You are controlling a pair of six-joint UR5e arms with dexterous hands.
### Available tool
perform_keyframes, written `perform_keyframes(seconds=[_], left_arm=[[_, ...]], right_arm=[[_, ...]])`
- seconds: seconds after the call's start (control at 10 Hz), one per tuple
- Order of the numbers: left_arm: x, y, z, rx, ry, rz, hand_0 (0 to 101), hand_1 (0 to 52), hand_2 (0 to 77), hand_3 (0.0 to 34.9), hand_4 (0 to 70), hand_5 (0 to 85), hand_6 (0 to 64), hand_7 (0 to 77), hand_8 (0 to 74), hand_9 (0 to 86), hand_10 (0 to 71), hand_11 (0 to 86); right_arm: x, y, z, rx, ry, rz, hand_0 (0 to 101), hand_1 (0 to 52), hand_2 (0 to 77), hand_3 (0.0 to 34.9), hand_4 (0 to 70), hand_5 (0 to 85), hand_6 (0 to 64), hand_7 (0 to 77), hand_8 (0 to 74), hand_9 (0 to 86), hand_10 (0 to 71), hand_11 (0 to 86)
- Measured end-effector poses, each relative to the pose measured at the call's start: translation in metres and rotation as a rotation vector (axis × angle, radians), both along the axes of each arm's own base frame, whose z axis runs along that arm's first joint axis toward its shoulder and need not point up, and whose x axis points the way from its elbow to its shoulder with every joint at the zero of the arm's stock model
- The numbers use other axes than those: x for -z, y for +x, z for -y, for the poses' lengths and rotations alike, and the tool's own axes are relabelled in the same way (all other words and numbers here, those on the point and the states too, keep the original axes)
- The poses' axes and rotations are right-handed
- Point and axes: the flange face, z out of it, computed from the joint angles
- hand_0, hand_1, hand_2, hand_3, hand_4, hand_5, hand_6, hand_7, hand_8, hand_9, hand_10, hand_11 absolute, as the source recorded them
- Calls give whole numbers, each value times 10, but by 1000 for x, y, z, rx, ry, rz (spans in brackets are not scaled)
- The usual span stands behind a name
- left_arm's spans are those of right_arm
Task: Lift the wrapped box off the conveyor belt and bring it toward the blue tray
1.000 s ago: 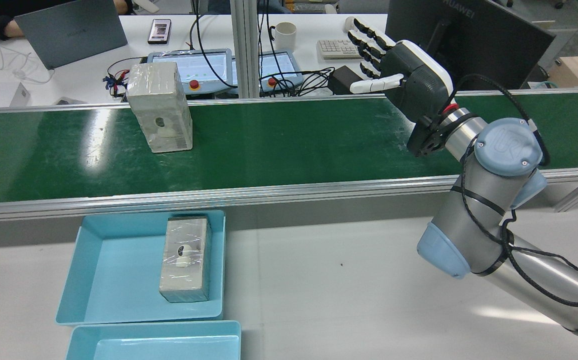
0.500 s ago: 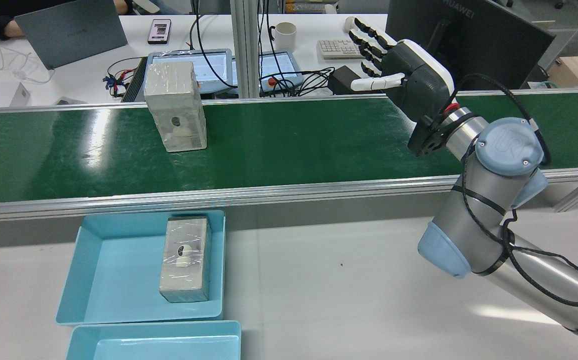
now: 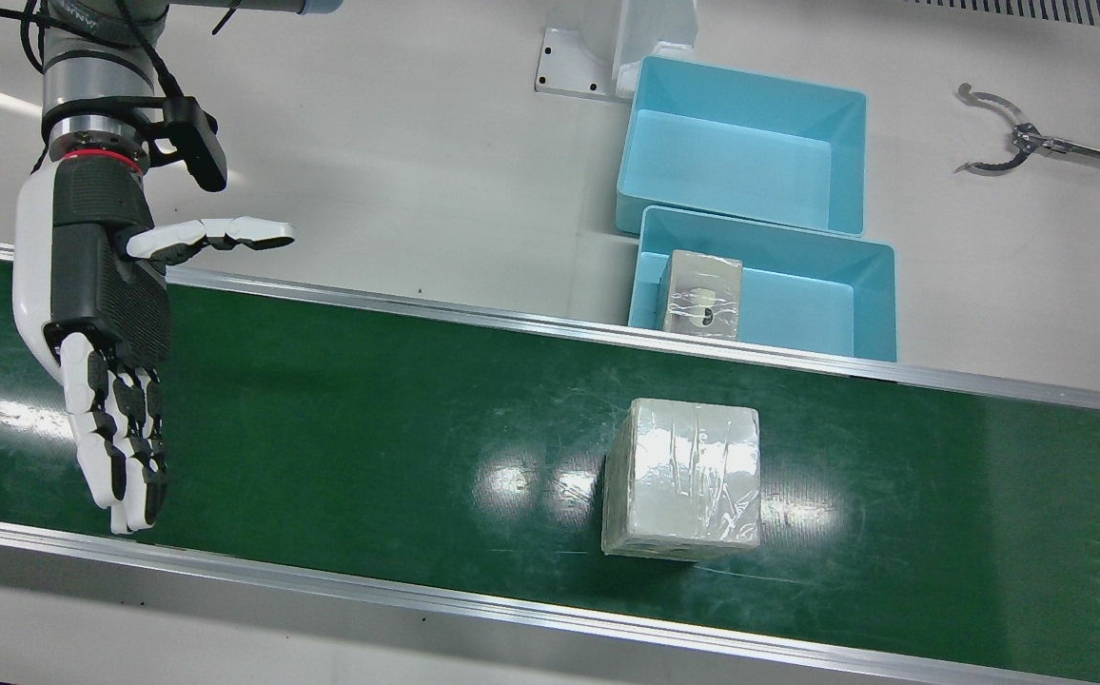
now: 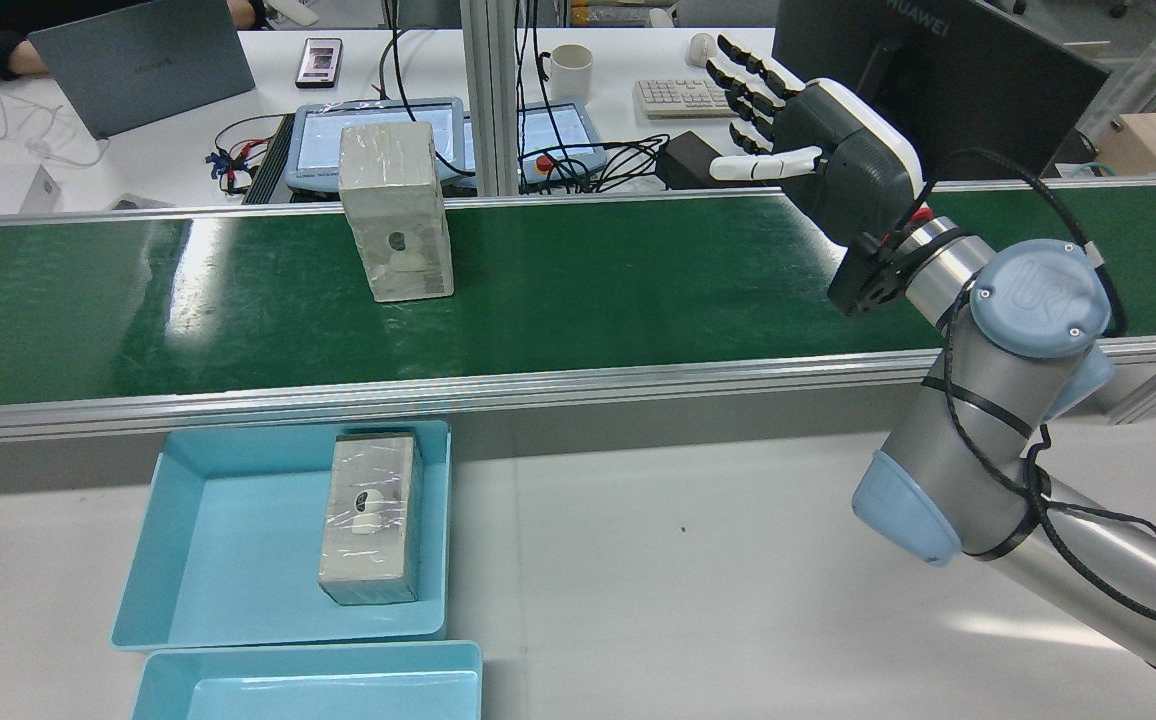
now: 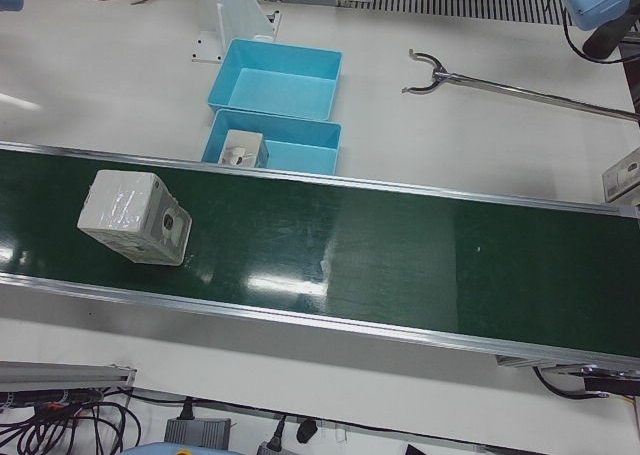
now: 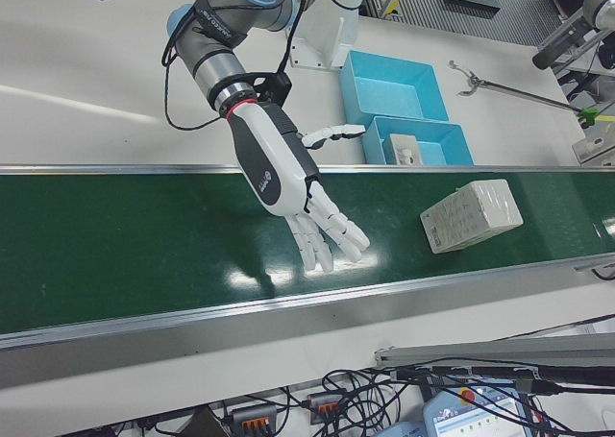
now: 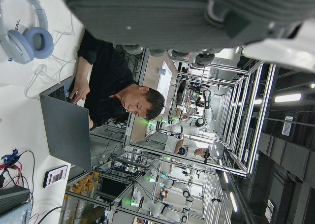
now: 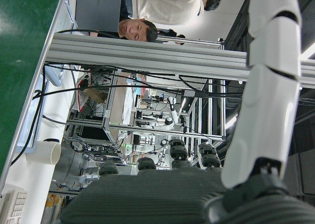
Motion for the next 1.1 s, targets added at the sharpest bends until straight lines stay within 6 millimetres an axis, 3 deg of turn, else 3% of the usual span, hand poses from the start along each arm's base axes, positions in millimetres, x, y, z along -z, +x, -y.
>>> perform_keyframes(seconds=[0.5,0.7,0.9,1.0,1.1], left_arm=[[0,0,0,0,0,0,0,0,5,0,0,11,0,0,0,0,5,0],[0,0,0,0,0,0,0,0,5,0,0,11,0,0,0,0,5,0],[0,0,0,0,0,0,0,0,5,0,0,11,0,0,0,0,0,0],[0,0,0,0,0,0,0,0,5,0,0,11,0,0,0,0,5,0],[0,0,0,0,0,0,0,0,5,0,0,11,0,0,0,0,5,0]], right_arm=[[3,2,-11,16,8,22,453,125,120,152,0,76,0,5,0,16,5,11],[21,-6,-10,24,29,40,453,109,125,152,0,76,0,0,0,16,5,11],[42,-18,-23,47,43,58,454,125,120,152,11,76,0,0,0,16,0,11],[45,-19,-27,50,35,55,452,125,131,144,11,76,0,0,0,16,0,11],[46,-19,-29,52,24,52,453,125,142,159,16,87,0,5,0,16,0,11]])
